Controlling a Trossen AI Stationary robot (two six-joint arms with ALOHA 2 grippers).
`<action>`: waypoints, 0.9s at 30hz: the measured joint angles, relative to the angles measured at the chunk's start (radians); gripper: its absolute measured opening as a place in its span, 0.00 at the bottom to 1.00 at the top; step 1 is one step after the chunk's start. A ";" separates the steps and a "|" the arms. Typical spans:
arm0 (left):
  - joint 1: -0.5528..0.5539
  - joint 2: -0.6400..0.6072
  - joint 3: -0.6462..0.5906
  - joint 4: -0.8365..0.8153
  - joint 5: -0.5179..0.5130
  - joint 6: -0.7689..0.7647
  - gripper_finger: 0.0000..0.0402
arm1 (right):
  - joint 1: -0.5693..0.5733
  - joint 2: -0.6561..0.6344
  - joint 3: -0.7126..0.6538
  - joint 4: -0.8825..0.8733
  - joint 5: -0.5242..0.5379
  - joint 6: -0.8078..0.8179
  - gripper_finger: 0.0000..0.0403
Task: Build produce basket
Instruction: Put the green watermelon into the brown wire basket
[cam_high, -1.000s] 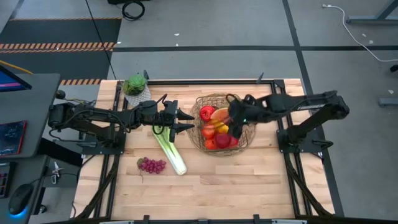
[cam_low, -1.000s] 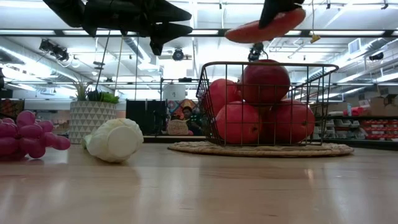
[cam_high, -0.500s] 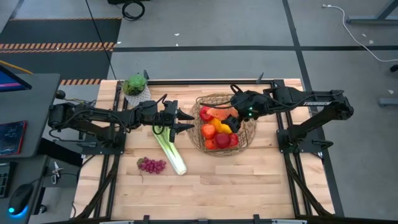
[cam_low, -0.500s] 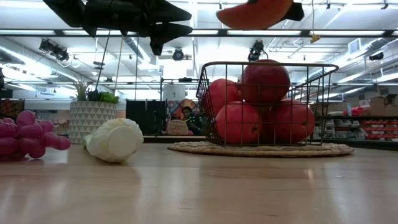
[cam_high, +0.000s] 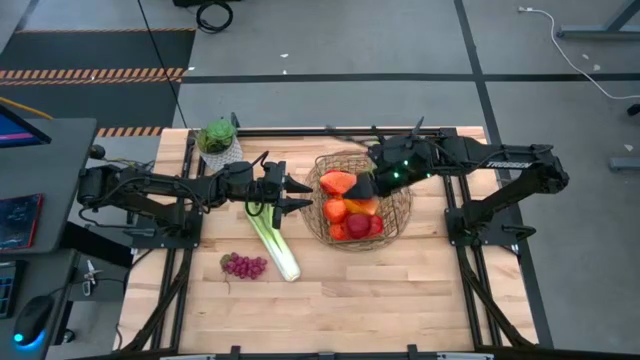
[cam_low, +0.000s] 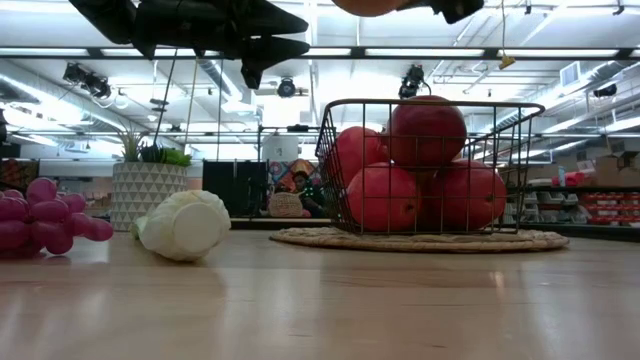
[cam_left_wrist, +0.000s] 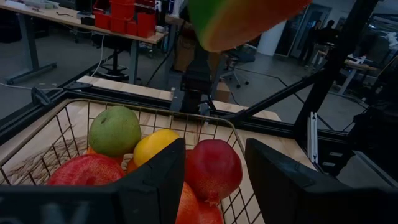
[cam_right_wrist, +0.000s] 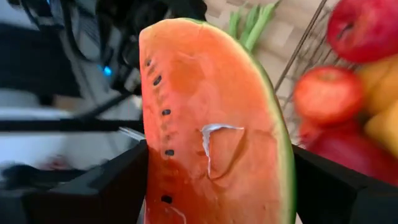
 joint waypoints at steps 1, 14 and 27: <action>0.000 0.000 0.000 0.000 0.000 0.000 0.43 | -0.012 0.000 0.000 0.013 -0.027 0.043 0.83; 0.000 0.000 0.000 0.001 0.000 0.000 0.43 | -0.090 0.000 0.000 0.098 -0.038 0.791 0.83; 0.000 0.000 0.000 0.000 0.000 -0.001 0.43 | -0.086 0.000 0.000 0.334 0.218 0.975 0.83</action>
